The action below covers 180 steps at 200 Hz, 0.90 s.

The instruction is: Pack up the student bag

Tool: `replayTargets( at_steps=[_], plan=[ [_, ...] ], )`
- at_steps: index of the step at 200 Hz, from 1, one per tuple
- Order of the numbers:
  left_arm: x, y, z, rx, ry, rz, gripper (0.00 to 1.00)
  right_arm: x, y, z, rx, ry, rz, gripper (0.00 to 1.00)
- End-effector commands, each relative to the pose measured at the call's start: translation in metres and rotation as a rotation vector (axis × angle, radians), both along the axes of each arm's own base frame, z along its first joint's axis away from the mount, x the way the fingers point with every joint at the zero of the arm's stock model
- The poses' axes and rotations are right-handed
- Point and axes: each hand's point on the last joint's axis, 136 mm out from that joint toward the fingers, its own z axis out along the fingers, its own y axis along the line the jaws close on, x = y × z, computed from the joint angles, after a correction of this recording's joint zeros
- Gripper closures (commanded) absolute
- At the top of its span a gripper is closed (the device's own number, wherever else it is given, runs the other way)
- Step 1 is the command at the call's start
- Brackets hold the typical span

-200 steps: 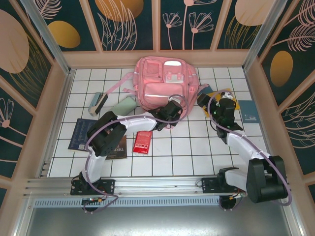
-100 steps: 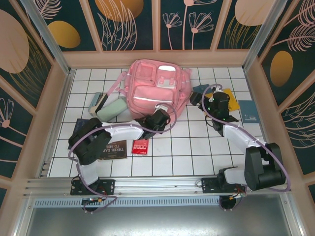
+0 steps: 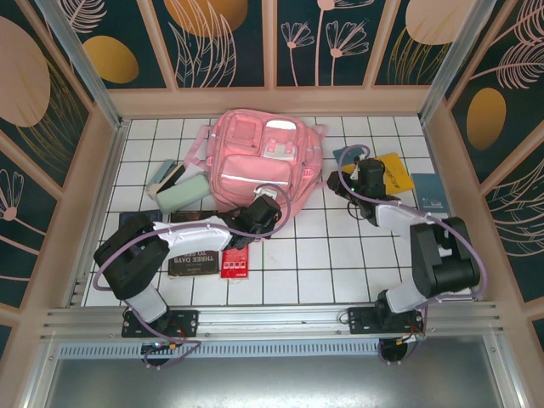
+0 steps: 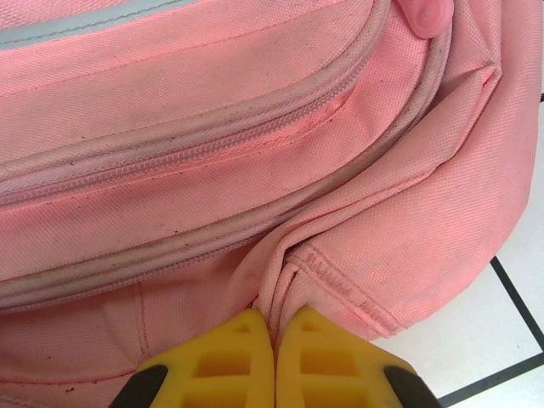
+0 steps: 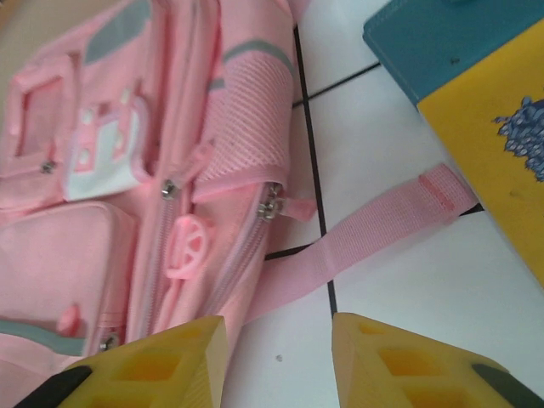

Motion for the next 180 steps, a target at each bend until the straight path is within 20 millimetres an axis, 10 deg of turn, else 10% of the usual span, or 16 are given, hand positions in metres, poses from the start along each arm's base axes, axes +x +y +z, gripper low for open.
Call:
replayTargets(
  at_steps=[1,70,180],
  plan=[
    [0.004,0.005,0.016,-0.041,-0.026,0.05,1.0,0.012,0.006,0.002,-0.015,-0.02,0.04,0.62],
    [0.004,0.013,0.018,-0.02,-0.036,0.068,1.0,0.036,0.018,-0.012,0.178,-0.013,0.103,0.58],
    [0.009,0.005,0.035,-0.039,-0.048,0.065,1.0,0.072,0.049,-0.02,0.285,-0.057,0.254,0.21]
  ],
)
